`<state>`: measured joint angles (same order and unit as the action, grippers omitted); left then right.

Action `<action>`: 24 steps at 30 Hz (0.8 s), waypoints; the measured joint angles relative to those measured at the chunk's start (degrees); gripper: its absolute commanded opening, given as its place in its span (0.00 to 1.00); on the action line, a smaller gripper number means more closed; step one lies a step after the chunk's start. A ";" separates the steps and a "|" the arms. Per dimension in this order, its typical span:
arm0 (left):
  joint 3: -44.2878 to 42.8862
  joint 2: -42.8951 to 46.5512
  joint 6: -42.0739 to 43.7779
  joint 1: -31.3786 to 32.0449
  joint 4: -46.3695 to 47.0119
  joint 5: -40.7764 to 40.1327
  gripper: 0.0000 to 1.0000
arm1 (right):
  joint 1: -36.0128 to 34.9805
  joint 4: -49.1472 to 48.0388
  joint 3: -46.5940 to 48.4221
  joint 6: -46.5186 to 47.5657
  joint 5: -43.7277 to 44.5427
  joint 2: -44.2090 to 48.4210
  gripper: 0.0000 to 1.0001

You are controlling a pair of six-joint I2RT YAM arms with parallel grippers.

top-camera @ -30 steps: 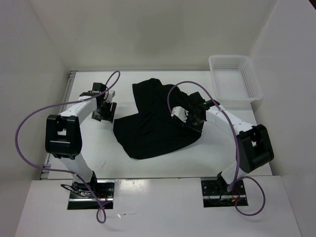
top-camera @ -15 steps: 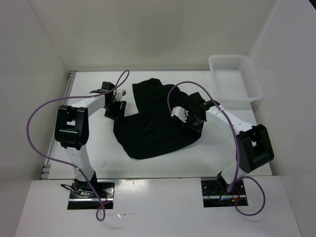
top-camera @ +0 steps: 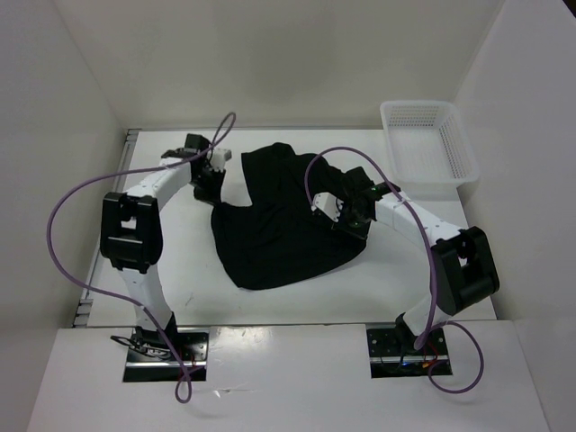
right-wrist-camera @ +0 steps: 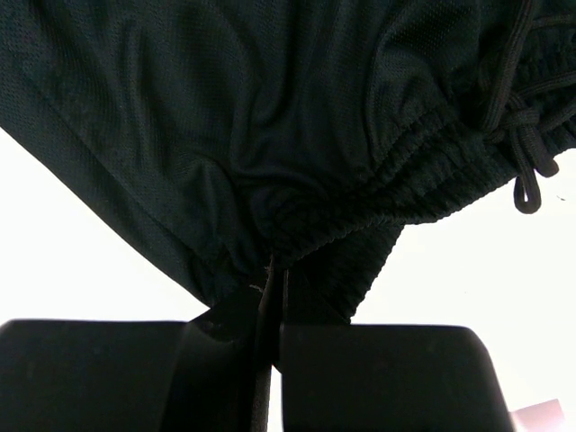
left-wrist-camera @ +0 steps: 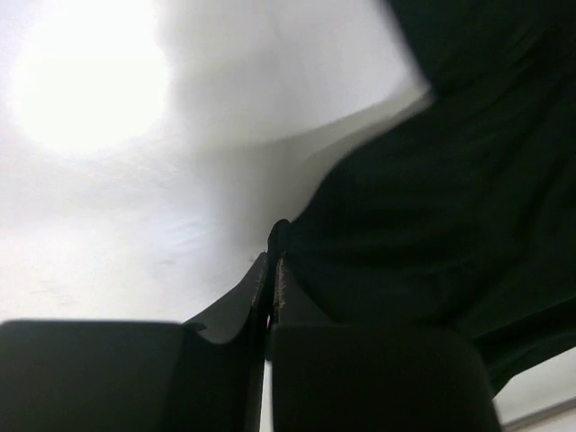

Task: Fold and stack the shorts
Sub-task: Flatten the shorts out

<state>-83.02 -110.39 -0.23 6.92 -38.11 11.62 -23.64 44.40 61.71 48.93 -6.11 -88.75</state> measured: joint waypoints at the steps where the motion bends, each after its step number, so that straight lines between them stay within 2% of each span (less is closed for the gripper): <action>1: -3.08 0.76 0.00 -0.07 -1.14 -0.70 0.00 | 0.02 -0.09 0.00 0.00 0.02 0.00 0.00; 6: -22.16 4.66 0.00 2.34 -1.44 -4.20 0.00 | 0.00 -0.63 0.02 0.00 -0.04 0.00 0.00; 8: -23.93 6.64 0.00 5.35 -0.20 -5.25 0.01 | 0.00 -0.87 0.11 0.00 0.00 0.00 0.00; 11: -23.23 6.23 0.11 10.62 0.50 -6.43 0.10 | 0.02 -1.09 0.13 0.00 0.13 0.00 0.00; 13: -23.02 2.32 0.22 13.29 0.66 -6.67 0.20 | 0.00 -1.18 0.13 0.00 0.37 0.00 0.00; 16: -24.63 -7.21 0.22 14.84 0.15 -7.04 0.27 | 0.02 -1.38 0.15 0.00 0.59 0.00 0.00; 17: -25.51 -10.73 0.13 14.93 -0.46 -6.97 0.36 | 0.02 -1.49 0.17 0.00 0.76 0.00 0.00; 20: -27.06 -16.79 0.15 14.86 -2.69 -6.36 0.52 | 0.00 -1.66 0.17 0.00 1.03 0.00 0.00; 21: -27.65 -17.66 0.02 14.86 -3.43 -5.86 0.70 | 0.02 -1.70 0.17 0.00 1.05 0.00 0.00; 24: -29.77 -17.33 0.09 14.64 -4.17 -4.37 0.88 | 0.02 -1.79 0.17 0.00 1.20 0.00 0.00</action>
<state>-112.79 -127.72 -0.14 21.56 -42.28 7.25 -23.62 42.61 61.89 48.93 -4.91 -88.75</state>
